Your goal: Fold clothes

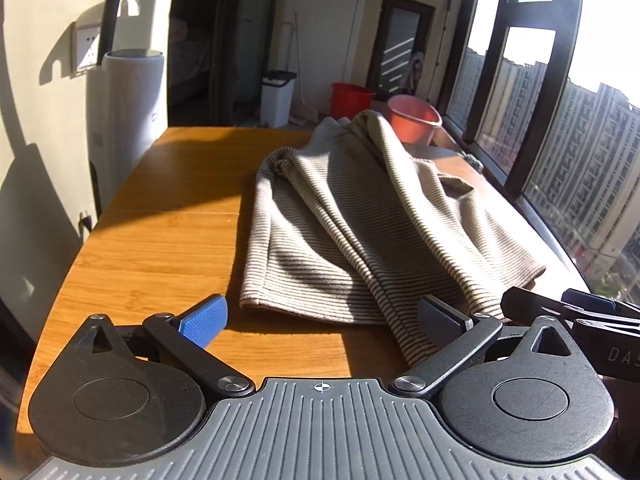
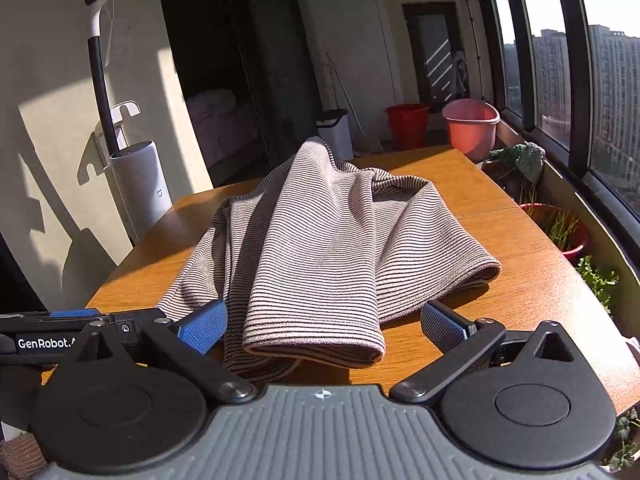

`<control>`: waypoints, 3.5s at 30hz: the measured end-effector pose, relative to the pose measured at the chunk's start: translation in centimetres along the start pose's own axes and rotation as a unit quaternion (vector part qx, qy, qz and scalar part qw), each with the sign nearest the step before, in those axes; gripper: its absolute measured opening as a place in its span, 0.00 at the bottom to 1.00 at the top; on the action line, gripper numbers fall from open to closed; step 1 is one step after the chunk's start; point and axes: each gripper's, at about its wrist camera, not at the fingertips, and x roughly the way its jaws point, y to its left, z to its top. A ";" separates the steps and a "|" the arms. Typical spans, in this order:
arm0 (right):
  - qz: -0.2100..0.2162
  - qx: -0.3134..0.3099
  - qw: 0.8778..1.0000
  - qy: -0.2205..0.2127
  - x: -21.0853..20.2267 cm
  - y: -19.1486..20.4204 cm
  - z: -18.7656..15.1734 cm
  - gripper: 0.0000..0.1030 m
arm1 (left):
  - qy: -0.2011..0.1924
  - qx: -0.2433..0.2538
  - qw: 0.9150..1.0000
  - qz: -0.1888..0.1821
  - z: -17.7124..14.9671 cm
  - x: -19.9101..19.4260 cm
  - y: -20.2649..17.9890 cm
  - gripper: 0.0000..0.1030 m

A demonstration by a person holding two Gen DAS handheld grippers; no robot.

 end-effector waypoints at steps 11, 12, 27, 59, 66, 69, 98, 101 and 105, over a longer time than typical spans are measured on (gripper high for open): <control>-0.006 0.014 1.000 0.024 0.7 -0.1 -0.4 1.00 | 0.017 0.011 1.000 0.011 -0.3 0.3 0.0 1.00; -0.006 0.013 1.000 0.024 0.7 -0.1 -0.4 1.00 | 0.020 0.009 1.000 0.011 -0.2 0.4 0.1 1.00; -0.018 0.012 0.999 0.027 0.9 -0.2 -0.7 1.00 | 0.028 0.003 1.000 0.012 0.3 0.8 0.3 1.00; -0.017 0.011 0.999 0.038 1.1 -0.1 -0.9 1.00 | 0.028 -0.005 0.999 0.016 0.2 0.9 0.6 1.00; -0.017 0.012 0.999 0.038 1.2 -0.1 -0.9 1.00 | 0.029 -0.005 0.999 0.016 0.1 0.9 0.6 1.00; -0.017 0.012 0.999 0.039 1.2 -0.1 -0.9 1.00 | 0.030 -0.005 0.999 0.016 0.1 1.0 0.6 1.00; -0.017 0.012 0.999 0.043 1.4 -0.1 -1.1 1.00 | 0.032 -0.007 0.999 0.016 0.1 0.9 0.7 1.00; -0.017 0.012 0.999 0.043 1.4 -0.2 -1.1 1.00 | 0.032 -0.006 0.999 0.016 0.1 1.0 0.7 1.00; -0.016 0.010 0.999 0.043 1.3 -0.3 -1.2 1.00 | 0.032 -0.006 0.999 0.016 0.1 1.0 0.7 1.00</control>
